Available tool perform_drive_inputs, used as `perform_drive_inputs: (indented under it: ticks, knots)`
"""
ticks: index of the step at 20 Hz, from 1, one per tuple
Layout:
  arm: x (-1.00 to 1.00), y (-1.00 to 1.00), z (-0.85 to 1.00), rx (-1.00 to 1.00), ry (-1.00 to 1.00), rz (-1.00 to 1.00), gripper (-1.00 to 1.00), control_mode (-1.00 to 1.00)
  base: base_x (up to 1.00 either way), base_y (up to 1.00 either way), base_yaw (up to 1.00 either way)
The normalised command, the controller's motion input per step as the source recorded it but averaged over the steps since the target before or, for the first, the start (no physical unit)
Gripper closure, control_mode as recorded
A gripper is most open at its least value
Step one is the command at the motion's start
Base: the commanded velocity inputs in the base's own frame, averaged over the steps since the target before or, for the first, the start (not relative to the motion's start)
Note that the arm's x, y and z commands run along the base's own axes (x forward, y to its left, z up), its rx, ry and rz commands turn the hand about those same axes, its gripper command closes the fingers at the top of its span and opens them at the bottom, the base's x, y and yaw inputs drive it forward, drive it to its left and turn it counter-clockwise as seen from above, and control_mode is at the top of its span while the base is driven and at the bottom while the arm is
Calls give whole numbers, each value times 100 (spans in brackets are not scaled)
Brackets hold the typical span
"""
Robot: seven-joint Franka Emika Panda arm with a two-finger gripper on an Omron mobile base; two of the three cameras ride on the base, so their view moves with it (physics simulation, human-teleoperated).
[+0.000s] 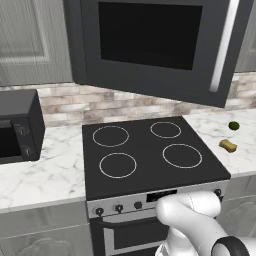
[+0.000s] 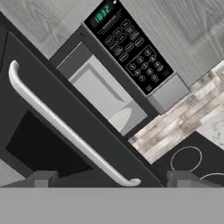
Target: Place the sponge inside the microwave to prepare for sanitizing.
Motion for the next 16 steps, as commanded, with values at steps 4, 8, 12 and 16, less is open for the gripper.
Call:
perform_drive_inputs:
  ticks: [4, 8, 12, 16]
  knots:
    - [2, -26, -4, 42, 0, -14, -100, -100, 0, 0, 0]
    - [32, -2, -30, 38, -4, -15, -100, -100, 0, 0, 0]
    - [42, -10, -18, 38, -5, -1, -100, -100, 0, 0, 0]
    - [43, -20, -14, 35, 0, 1, -100, -100, 0, 0, 0]
